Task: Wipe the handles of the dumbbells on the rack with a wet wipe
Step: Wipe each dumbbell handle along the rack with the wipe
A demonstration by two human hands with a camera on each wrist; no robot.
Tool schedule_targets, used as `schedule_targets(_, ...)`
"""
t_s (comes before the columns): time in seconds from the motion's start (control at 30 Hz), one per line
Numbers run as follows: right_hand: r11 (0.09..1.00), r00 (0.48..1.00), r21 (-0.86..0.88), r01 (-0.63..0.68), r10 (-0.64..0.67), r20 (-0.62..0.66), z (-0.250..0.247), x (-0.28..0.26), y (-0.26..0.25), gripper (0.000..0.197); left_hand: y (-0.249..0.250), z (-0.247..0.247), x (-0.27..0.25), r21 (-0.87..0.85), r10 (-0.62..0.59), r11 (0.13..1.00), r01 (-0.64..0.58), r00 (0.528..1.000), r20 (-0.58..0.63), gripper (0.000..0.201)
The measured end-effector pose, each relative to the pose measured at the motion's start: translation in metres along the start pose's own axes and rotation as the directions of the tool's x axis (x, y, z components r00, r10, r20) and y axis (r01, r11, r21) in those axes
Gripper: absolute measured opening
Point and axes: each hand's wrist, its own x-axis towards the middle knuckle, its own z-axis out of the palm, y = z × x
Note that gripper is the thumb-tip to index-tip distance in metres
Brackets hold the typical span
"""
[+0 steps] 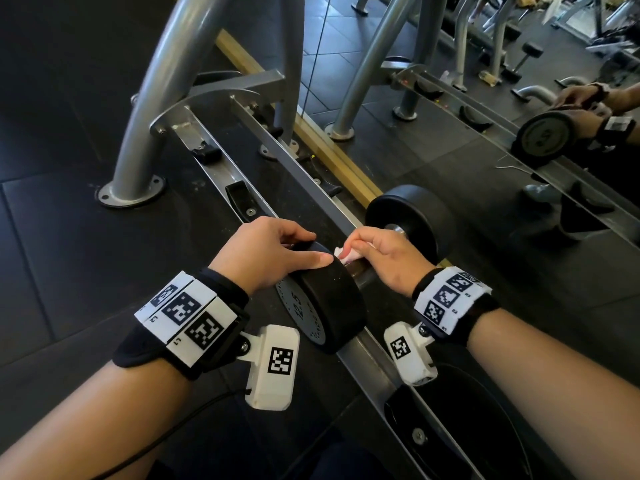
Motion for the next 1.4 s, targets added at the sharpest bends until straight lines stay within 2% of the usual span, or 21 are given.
schedule_targets(0.17,0.994,0.995,0.105,-0.015,0.004,0.102,-0.017,-0.002,-0.005,0.022,0.002,0.0,-0.001,-0.008,-0.019,1.0,0.019,1.0,-0.001,0.049)
schedule_targets(0.2,0.987,0.998,0.157,-0.028,0.02,0.054,-0.023,-0.001,-0.005,0.02,0.003,0.001,-0.001,-0.008,-0.021,1.0,0.021,1.0,-0.002,0.049)
schedule_targets(0.27,0.976,0.978,0.215,-0.013,0.058,-0.2,-0.032,0.004,-0.004,0.024,0.003,0.001,-0.001,-0.01,-0.024,1.0,0.024,1.0,-0.003,0.049)
schedule_targets(0.3,0.988,0.939,0.155,0.011,0.043,-0.342,-0.033,0.006,-0.002,0.027,0.003,0.001,-0.001,-0.013,-0.026,1.0,0.026,1.0,-0.003,0.048)
schedule_targets(0.33,0.999,0.909,0.044,0.026,-0.005,-0.417,-0.032,0.007,0.0,0.027,0.002,0.001,-0.002,-0.019,-0.029,0.999,0.028,1.0,-0.005,0.048)
schedule_targets(0.37,0.996,0.911,-0.078,0.032,-0.062,-0.407,-0.027,0.008,0.002,0.024,0.002,0.001,-0.002,-0.027,-0.03,0.999,0.03,1.0,-0.009,0.048)
schedule_targets(0.4,0.981,0.936,-0.191,0.034,-0.099,-0.339,-0.021,0.007,0.006,0.02,0.002,0.001,-0.002,-0.037,-0.031,0.999,0.031,0.999,-0.012,0.048)
schedule_targets(0.47,0.943,0.977,-0.331,0.014,-0.083,-0.196,-0.005,0.004,0.013,0.015,0.002,0.001,-0.002,-0.043,-0.03,0.999,0.029,0.999,-0.014,0.048)
schedule_targets(0.5,0.938,0.983,-0.346,-0.01,-0.055,-0.177,-0.001,0.002,0.015,0.015,0.002,0.002,-0.002,-0.04,-0.028,0.999,0.028,1.0,-0.013,0.048)
schedule_targets(0.6,0.976,0.984,-0.216,-0.033,-0.006,-0.181,0.006,-0.004,0.012,0.017,0.001,0.003,-0.003,-0.027,-0.02,0.999,0.02,1.0,-0.022,0.05)
schedule_targets(0.7,0.996,0.998,-0.086,0.005,-0.011,-0.067,0.008,-0.013,-0.002,0.021,0.003,0.004,-0.004,-0.021,-0.014,1.0,0.013,1.0,-0.018,0.05)
schedule_targets(0.77,0.998,0.999,0.047,-0.036,0.037,-0.023,0.005,-0.015,-0.01,0.016,0.003,0.003,-0.005,-0.021,-0.009,1.0,0.009,1.0,-0.023,0.051)
schedule_targets(0.8,0.992,0.996,0.11,-0.066,0.072,-0.05,0.001,-0.015,-0.012,0.013,0.002,0.003,-0.005,-0.026,-0.009,1.0,0.008,1.0,-0.029,0.052)
schedule_targets(0.87,0.97,0.968,0.232,-0.076,0.128,-0.217,-0.01,-0.014,-0.01,0.013,0.002,0.004,-0.008,-0.037,-0.013,0.999,0.012,0.999,-0.037,0.053)
schedule_targets(0.93,0.981,0.908,0.179,-0.07,0.137,-0.396,-0.018,-0.012,-0.003,0.014,0.001,0.006,-0.011,-0.045,-0.029,0.999,0.027,0.999,-0.043,0.054)
schedule_targets(0.97,0.99,0.894,0.115,-0.084,0.126,-0.431,-0.018,-0.012,0.002,0.017,0.001,0.007,-0.012,-0.047,-0.037,0.998,0.035,0.998,-0.046,0.054)
schedule_targets(1.0,0.994,0.898,0.058,-0.097,0.112,-0.425,-0.015,-0.013,0.007,0.017,0.002,0.008,-0.013,-0.049,-0.042,0.998,0.039,0.998,-0.053,0.054)
schedule_targets(1.1,0.993,0.948,-0.012,-0.117,0.108,-0.3,0.011,-0.02,0.012,0.015,0.003,0.01,-0.015,-0.049,-0.045,0.998,0.04,0.995,-0.086,0.054)
schedule_targets(1.23,0.992,0.951,0.082,-0.096,0.115,-0.286,0.021,-0.029,0.006,0.018,0.005,0.012,-0.015,-0.073,-0.064,0.996,0.058,0.995,-0.082,0.053)
schedule_targets(1.4,0.972,0.961,0.159,-0.173,0.202,-0.189,0.002,-0.035,-0.015,0.021,0.007,0.008,-0.013,-0.093,-0.073,0.993,0.068,0.996,-0.058,0.052)
